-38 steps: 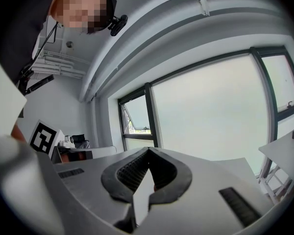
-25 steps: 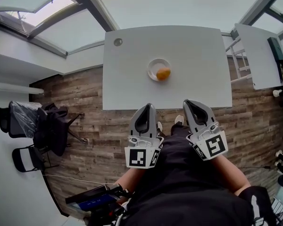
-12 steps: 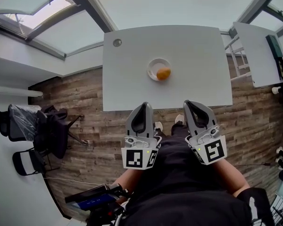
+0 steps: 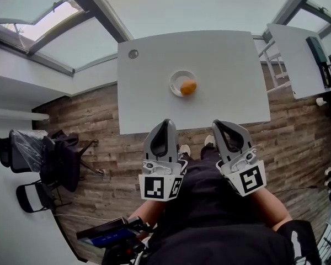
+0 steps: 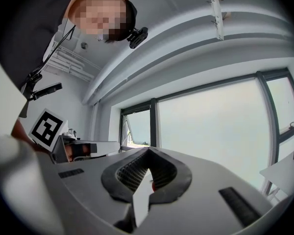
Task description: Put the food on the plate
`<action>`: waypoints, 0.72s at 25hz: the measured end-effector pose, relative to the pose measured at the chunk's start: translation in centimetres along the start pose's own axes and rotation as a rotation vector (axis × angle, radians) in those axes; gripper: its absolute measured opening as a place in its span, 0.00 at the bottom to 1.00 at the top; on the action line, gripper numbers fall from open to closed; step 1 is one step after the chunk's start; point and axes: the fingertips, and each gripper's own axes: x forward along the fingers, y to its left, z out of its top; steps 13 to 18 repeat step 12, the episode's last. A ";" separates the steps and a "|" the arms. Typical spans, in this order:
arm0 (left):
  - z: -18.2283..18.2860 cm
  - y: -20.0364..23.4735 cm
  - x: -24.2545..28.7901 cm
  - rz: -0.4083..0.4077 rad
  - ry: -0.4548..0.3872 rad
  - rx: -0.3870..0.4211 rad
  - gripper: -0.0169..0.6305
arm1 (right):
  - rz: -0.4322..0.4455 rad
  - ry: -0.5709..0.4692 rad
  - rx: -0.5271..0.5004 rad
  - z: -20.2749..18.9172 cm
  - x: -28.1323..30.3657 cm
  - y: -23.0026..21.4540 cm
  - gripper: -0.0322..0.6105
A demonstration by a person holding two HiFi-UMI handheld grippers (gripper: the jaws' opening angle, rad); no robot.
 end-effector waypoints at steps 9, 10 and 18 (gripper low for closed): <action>-0.5 0.1 -0.4 0.004 0.016 -0.001 0.04 | -0.014 0.012 -0.001 -0.2 0.5 0.1 0.05; -0.5 0.0 -0.2 0.001 0.014 0.003 0.04 | -0.018 0.006 -0.002 -0.1 0.7 -0.1 0.05; -0.4 0.0 0.0 -0.006 0.009 0.013 0.04 | -0.028 -0.007 -0.002 0.1 1.0 -0.3 0.05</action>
